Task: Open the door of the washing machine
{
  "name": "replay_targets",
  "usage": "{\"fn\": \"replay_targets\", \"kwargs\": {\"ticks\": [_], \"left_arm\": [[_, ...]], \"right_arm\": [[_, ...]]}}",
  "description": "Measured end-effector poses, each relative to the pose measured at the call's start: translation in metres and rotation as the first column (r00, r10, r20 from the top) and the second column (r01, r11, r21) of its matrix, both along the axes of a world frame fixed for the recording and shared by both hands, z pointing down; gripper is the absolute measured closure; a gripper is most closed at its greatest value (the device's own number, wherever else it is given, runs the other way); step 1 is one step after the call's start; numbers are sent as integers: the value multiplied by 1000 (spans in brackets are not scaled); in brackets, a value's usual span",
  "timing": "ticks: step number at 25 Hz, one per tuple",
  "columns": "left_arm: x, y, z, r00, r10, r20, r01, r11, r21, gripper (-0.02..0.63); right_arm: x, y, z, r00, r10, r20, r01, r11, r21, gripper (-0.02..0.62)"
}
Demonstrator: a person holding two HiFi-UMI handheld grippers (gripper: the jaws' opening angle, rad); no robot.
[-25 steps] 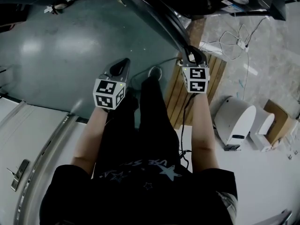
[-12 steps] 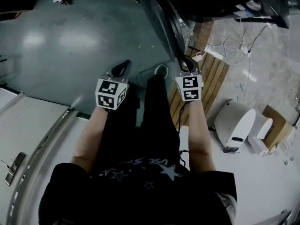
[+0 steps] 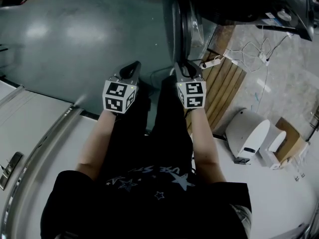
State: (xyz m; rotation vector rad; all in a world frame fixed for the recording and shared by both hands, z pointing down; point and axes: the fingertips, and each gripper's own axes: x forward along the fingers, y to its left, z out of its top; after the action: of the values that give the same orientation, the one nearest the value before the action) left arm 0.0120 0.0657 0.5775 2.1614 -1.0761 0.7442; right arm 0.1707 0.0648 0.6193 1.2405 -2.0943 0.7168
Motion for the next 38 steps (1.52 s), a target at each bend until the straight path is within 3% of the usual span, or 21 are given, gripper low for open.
{"fn": "replay_targets", "kwargs": {"ticks": [7, 19, 27, 38], "left_arm": [[-41, 6, 4, 998, -57, -2, 57, 998, -2, 595], [-122, 8, 11, 984, -180, 5, 180, 984, -18, 595], [-184, 4, 14, 958, -288, 21, 288, 957, -20, 595], [-262, -4, 26, 900, -434, 43, 435, 900, -20, 595]], "right_arm": [[-49, 3, 0, 998, 49, 45, -48, 999, -21, 482], [-160, -11, -1, 993, -7, 120, 15, 998, -65, 466], [-229, -33, -3, 987, 32, 158, -18, 996, -84, 462], [-306, -84, 0, 979, 67, 191, -56, 996, -65, 460]]}}
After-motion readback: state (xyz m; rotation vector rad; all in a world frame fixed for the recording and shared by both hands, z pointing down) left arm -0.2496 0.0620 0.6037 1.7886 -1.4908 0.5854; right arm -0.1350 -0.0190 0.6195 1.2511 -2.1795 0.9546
